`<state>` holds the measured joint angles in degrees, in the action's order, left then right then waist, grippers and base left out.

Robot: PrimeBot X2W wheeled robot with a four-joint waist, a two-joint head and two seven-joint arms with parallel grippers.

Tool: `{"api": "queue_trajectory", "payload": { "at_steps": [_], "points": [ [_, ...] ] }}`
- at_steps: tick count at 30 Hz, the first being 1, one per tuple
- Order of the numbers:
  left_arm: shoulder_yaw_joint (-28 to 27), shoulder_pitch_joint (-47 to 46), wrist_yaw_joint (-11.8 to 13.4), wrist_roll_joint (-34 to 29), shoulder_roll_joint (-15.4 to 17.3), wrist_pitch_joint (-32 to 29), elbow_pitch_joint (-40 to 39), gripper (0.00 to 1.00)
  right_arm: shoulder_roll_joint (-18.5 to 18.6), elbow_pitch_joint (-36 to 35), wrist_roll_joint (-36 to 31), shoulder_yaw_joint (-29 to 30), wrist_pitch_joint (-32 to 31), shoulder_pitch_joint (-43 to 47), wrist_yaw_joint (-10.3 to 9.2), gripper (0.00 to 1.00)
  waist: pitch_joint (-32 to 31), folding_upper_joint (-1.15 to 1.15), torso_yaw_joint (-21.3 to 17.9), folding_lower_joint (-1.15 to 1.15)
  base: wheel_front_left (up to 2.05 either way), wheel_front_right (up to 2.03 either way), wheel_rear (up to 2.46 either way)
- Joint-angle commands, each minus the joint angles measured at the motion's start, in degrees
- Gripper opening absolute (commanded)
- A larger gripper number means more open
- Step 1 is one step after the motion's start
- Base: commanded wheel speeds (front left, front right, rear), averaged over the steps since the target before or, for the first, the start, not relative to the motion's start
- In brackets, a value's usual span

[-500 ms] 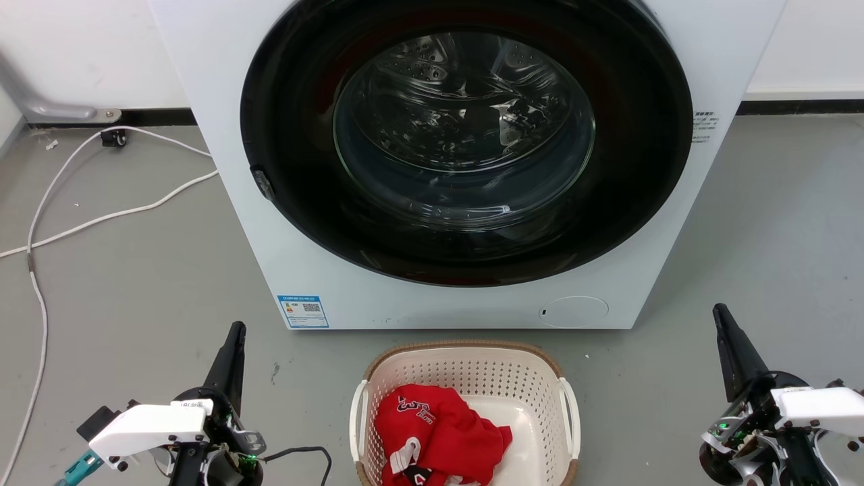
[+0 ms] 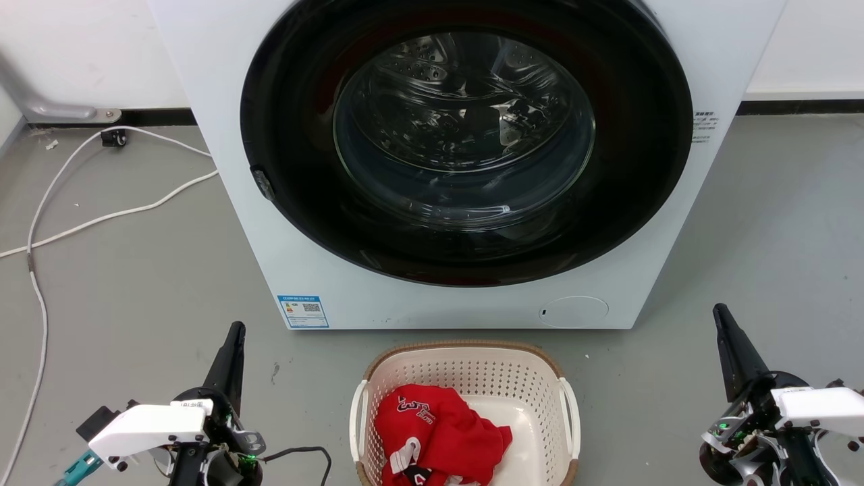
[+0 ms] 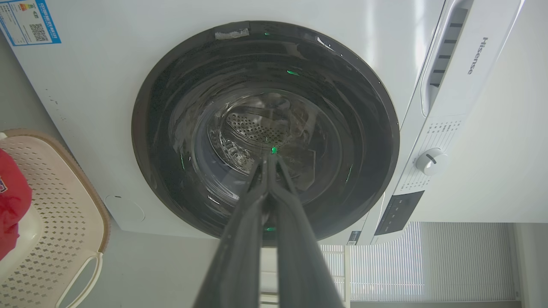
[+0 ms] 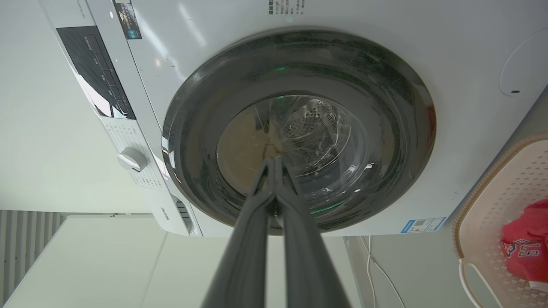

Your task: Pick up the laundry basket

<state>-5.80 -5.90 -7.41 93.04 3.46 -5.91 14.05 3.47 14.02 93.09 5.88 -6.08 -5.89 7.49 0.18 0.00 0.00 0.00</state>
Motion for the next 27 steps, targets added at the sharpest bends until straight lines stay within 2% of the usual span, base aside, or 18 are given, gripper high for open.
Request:
{"api": "queue_trajectory", "payload": {
  "at_steps": [1,22,23,27],
  "points": [
    [-0.2,-0.5,-0.2,-0.1,-0.1,-0.3,0.1,0.0,-0.2,0.1,-0.3,0.1,-0.1,-0.5,0.0,0.0,0.0,0.0,0.0,0.0,0.0,0.0,0.0],
    [-0.4,-0.6,-0.2,-0.3,-0.2,-0.5,0.1,0.0,-0.3,0.1,-0.4,0.3,-0.3,-0.5,0.0,0.0,0.0,0.0,0.0,0.0,0.0,0.0,0.0],
    [-0.2,0.0,0.0,-0.1,-0.2,-0.2,0.1,1.0,-0.1,0.1,-0.2,0.2,-0.1,0.0,0.0,1.0,0.0,0.0,0.0,0.0,0.0,0.0,0.0],
    [0.0,1.4,0.1,-0.2,-0.5,0.1,1.5,1.0,-0.3,1.5,-0.4,-0.1,0.2,1.5,0.0,1.0,0.0,0.0,0.0,0.0,0.0,0.0,0.0]
  ]
}}
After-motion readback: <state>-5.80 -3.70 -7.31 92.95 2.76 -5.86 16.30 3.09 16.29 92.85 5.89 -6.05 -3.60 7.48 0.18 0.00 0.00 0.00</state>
